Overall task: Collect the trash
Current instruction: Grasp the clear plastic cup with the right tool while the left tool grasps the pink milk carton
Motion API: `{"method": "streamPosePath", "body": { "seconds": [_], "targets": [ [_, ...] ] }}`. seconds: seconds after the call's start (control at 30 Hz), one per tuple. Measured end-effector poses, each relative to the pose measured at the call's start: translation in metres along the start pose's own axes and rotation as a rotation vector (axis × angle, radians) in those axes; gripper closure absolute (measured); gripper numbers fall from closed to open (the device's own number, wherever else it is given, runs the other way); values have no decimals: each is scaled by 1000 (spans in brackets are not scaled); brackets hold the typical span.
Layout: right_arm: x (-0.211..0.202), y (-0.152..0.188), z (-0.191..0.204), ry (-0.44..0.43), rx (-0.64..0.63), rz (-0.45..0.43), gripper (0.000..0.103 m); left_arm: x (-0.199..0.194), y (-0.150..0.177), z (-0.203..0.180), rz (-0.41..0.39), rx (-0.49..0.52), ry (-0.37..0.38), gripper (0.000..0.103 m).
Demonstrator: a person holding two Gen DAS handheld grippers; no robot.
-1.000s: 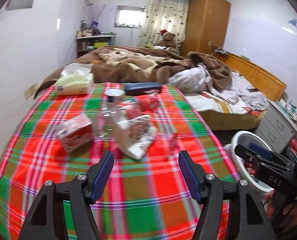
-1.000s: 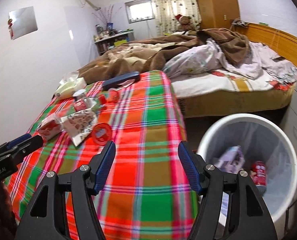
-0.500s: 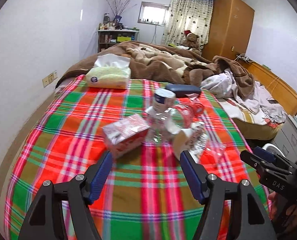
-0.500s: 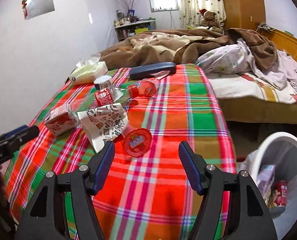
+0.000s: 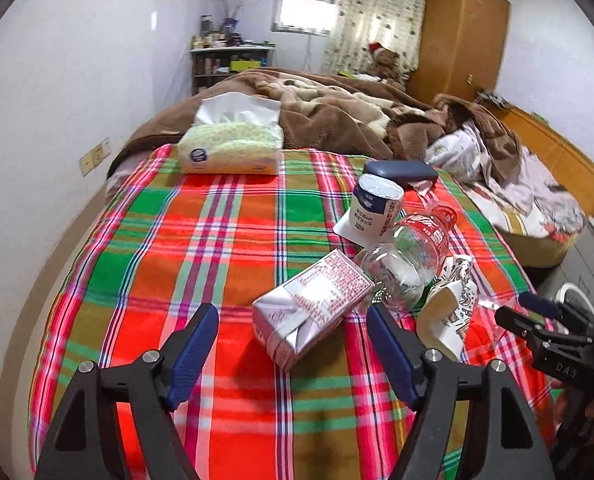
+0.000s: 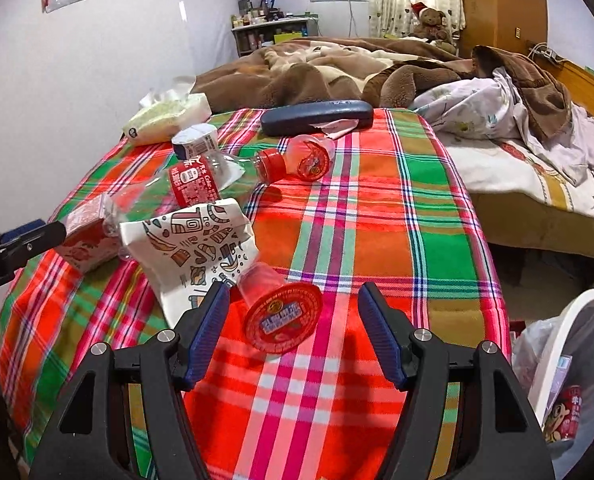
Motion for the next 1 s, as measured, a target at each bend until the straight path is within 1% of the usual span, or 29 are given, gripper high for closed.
{"method": "streamPosePath", "body": {
  "seconds": [0.07, 0.13, 0.2, 0.3, 0.47, 0.5, 0.57, 0.63, 0.73, 0.8, 0.83, 0.87, 1.0],
  "targets": [
    [3, 0, 0, 8, -6, 5, 35, 9, 0, -2, 18, 23, 9, 27],
    [7, 1, 0, 12, -9, 19, 35, 18, 0, 0, 34, 28, -3, 27],
    [10, 1, 0, 13, -16, 25, 35, 23, 0, -3, 37, 50, 1, 27],
    [13, 2, -1, 31, -27, 36, 35, 32, 1, -8, 56, 72, 23, 27],
    [16, 3, -6, 44, -25, 48, 35, 40, 5, -14, 75, 75, 54, 28],
    [16, 3, -7, 45, -25, 48, 35, 40, 5, -15, 73, 77, 59, 29],
    [15, 3, -8, 49, -23, 44, 35, 39, 5, -17, 74, 78, 71, 40],
    [17, 3, -9, 47, -19, 49, 35, 39, 7, -18, 77, 75, 77, 47],
    [18, 4, -7, 36, -19, 56, 35, 37, 7, -20, 75, 81, 74, 51],
    [19, 4, -7, 40, -16, 55, 41, 37, 8, -22, 77, 79, 76, 54],
    [19, 4, -7, 42, -15, 55, 51, 37, 9, -22, 78, 73, 78, 56],
    [19, 4, -7, 44, -14, 56, 56, 37, 10, -23, 80, 68, 77, 57],
    [18, 6, -8, 42, -8, 55, 57, 35, 12, -23, 79, 57, 73, 60]
  ]
}}
Point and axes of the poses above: each gripper's, at about its wrist camera, not at the fingertips, and x roughly the way its jaws point, z to its left, y to its underside, the point moved 10 cm from there along x, roughly the way its jaws point, and after that the axes turned 6 degrees about x, right-handed, at the moved point
